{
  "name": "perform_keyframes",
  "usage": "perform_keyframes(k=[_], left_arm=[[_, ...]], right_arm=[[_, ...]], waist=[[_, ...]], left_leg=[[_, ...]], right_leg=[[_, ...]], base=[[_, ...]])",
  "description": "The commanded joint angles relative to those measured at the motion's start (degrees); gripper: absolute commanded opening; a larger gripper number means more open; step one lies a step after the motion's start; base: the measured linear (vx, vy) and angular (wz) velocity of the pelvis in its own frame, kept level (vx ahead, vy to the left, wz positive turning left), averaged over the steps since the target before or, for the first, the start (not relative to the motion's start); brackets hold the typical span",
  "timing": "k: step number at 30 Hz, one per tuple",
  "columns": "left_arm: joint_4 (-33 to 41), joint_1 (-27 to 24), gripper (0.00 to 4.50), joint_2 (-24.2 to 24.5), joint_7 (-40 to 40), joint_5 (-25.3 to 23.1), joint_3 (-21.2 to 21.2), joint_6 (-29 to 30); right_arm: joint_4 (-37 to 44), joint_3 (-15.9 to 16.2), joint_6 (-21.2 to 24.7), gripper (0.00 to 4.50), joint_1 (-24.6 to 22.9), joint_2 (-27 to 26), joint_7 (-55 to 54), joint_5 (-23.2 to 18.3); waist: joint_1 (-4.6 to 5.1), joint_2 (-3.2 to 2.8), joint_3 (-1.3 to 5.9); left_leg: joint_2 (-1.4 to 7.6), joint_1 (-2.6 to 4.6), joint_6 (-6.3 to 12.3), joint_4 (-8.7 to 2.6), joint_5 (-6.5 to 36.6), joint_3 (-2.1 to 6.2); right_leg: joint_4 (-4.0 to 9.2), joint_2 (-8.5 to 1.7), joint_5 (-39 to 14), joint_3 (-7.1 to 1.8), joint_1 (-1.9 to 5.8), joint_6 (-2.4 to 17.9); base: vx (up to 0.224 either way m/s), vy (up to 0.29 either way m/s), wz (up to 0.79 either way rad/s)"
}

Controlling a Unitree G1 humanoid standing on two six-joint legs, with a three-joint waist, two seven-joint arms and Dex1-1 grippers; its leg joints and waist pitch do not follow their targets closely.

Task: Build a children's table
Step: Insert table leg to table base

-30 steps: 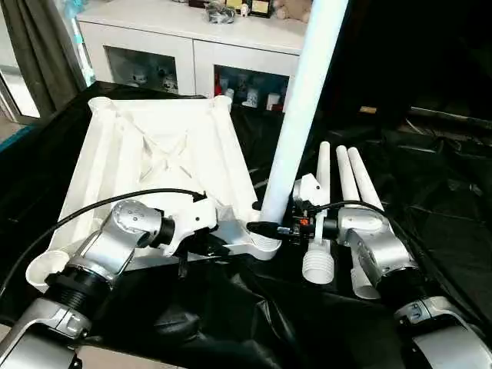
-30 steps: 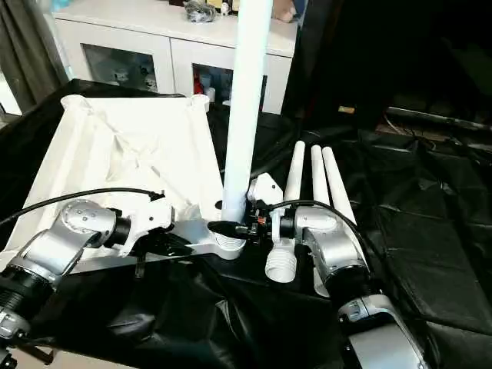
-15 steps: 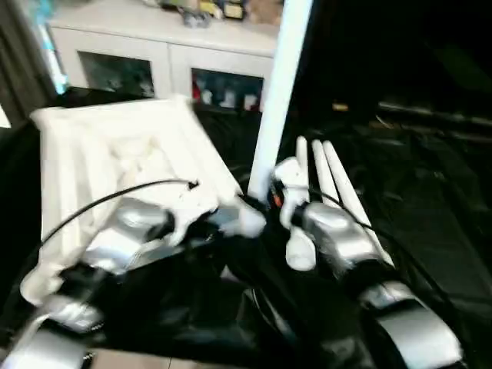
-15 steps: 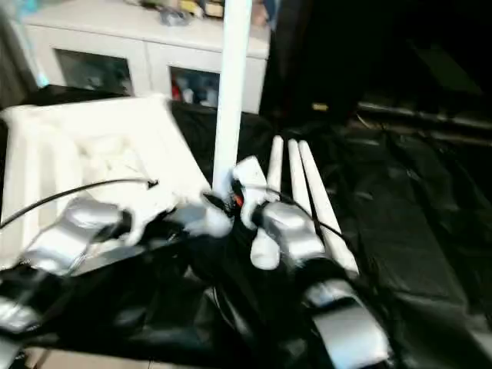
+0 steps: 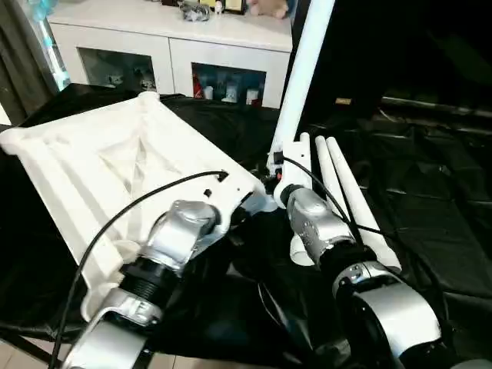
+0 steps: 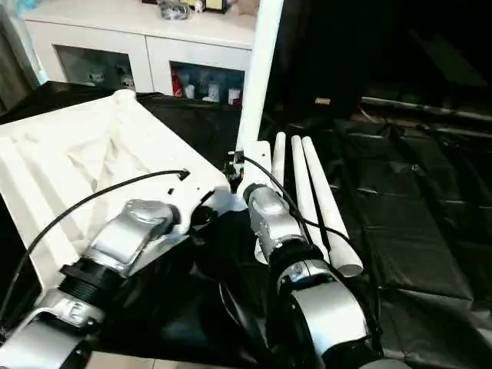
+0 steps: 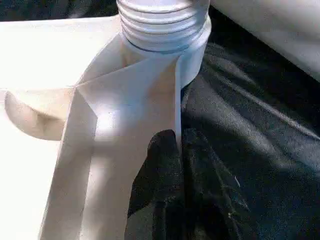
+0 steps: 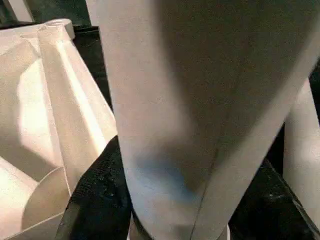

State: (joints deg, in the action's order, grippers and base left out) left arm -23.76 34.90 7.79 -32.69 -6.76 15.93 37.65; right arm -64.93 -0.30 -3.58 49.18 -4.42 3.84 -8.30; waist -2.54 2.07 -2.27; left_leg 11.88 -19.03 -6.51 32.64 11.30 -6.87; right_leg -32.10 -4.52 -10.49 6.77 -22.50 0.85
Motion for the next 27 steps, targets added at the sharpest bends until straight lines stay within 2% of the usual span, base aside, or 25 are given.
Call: perform_keyframes(k=[1,3,11,15,22,23,24,25,27], left_arm=[[0.87,1.52,0.00,-1.52,1.83,-0.34,0.08,0.60],[0.68,1.63,0.00,-1.27,2.12,-0.45,-0.16,0.77],[0.35,1.74,0.00,-0.28,2.79,-0.41,-0.56,1.09],[-0.03,1.81,0.00,-0.01,2.90,-0.46,-0.76,0.91],[-0.09,1.71,0.00,0.35,2.74,-0.21,-0.66,0.81],[-0.08,1.68,0.00,0.38,2.68,-0.18,-0.62,0.80],[-0.03,1.63,0.00,0.42,2.60,-0.13,-0.57,0.81],[0.00,1.60,0.00,0.44,2.55,-0.11,-0.54,0.82],[0.03,1.56,0.00,0.45,2.47,-0.04,-0.48,0.79]], right_arm=[[-6.81,0.21,4.62,1.90,-3.04,-2.60,-0.04,1.06],[-7.05,0.01,4.47,1.90,-2.89,-2.71,-0.20,1.28],[-7.17,0.08,3.79,1.90,-2.62,-3.15,1.27,2.28],[-7.27,1.19,3.40,1.90,-2.50,-3.32,1.32,4.48],[-7.27,0.14,3.31,1.90,-2.53,-3.38,2.31,4.36],[-7.29,-0.16,3.36,2.25,-2.52,-3.39,2.53,4.43],[-7.28,-0.34,3.37,2.25,-2.50,-3.36,2.58,4.64],[-7.27,-0.43,3.36,2.60,-2.50,-3.35,2.58,4.75],[-7.22,-0.50,3.33,2.69,-2.50,-3.31,2.70,4.88]], waist=[[-0.04,-1.13,1.93],[-0.08,-1.16,1.84],[-0.06,-1.26,1.77],[0.11,-1.34,1.66],[0.33,-1.18,1.48],[0.33,-1.19,1.44],[0.34,-1.24,1.44],[0.38,-1.18,1.46],[0.36,-1.16,1.55]], left_leg=[[0.71,-0.12,0.05,-5.07,28.71,-0.27],[0.64,0.09,0.01,-5.05,28.84,-0.33],[0.67,0.10,-0.05,-5.21,28.80,-0.35],[0.65,0.06,-0.23,-5.28,29.89,-0.18],[0.46,0.33,0.18,-5.14,30.60,-0.18],[0.45,0.36,0.18,-5.13,30.70,-0.18],[0.44,0.37,0.17,-5.13,30.85,-0.16],[0.44,0.18,0.21,-5.20,30.57,-0.12],[0.42,0.14,0.32,-5.17,29.99,-0.17]], right_leg=[[5.18,-4.00,-30.06,-2.22,1.41,4.33],[5.37,-4.04,-31.19,-2.20,1.24,4.07],[5.50,-4.03,-31.68,-2.23,1.15,3.86],[5.65,-4.04,-32.75,-2.10,1.12,3.47],[6.28,-4.09,-35.93,-1.80,0.75,1.96],[6.31,-4.08,-36.13,-1.75,0.70,1.90],[6.40,-4.09,-36.37,-1.71,0.70,1.77],[6.32,-4.10,-36.22,-1.74,0.82,1.70],[6.42,-4.22,-35.91,-1.75,0.86,1.82]], base=[[0.000,0.000,0.00],[0.000,0.000,0.00],[0.000,0.000,0.00],[0.000,0.000,0.00],[0.000,0.000,0.00],[0.000,0.000,0.00],[0.000,0.000,0.00],[0.000,0.000,0.00],[0.000,0.000,0.00]])
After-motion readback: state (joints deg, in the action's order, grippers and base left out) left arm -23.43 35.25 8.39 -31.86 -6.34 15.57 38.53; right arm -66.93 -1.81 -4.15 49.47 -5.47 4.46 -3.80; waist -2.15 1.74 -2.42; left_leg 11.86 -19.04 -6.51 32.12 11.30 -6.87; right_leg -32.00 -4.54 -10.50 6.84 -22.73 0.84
